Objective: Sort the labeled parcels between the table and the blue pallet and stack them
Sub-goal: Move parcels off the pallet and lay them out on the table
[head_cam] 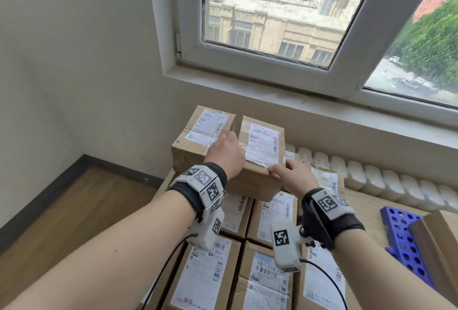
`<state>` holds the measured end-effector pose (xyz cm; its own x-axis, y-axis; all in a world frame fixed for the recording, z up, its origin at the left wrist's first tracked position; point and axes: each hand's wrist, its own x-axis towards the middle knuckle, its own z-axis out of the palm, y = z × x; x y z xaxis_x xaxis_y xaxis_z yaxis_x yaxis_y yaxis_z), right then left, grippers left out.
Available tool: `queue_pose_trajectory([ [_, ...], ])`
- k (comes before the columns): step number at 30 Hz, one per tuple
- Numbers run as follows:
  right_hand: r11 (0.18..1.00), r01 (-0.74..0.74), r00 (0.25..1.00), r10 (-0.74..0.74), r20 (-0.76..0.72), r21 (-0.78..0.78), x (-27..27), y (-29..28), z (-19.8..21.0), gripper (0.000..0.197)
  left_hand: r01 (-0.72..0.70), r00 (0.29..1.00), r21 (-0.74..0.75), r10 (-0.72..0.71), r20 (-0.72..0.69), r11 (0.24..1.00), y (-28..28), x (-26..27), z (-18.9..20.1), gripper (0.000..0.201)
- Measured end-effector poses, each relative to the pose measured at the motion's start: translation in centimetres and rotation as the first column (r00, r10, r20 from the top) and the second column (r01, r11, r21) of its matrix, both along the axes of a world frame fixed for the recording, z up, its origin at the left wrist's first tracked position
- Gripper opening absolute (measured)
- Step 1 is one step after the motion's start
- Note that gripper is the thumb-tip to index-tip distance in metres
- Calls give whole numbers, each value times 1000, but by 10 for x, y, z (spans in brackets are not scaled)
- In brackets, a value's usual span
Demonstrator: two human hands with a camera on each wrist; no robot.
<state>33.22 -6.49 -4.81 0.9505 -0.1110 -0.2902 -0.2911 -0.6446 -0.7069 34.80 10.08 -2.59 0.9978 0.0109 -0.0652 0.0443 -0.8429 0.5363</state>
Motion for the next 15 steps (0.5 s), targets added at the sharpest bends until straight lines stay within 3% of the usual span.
queue_pose_trajectory([
  [8, 994, 43, 996, -50, 71, 102, -46, -24, 28, 23, -3, 1000, -109, 5, 20, 994, -34, -44, 28, 27],
  [15, 988, 80, 984, -99, 146, 129, -98, -68, 56, 48, -41, 995, -115, 51, 83, 992, -79, -94, 56, 26],
])
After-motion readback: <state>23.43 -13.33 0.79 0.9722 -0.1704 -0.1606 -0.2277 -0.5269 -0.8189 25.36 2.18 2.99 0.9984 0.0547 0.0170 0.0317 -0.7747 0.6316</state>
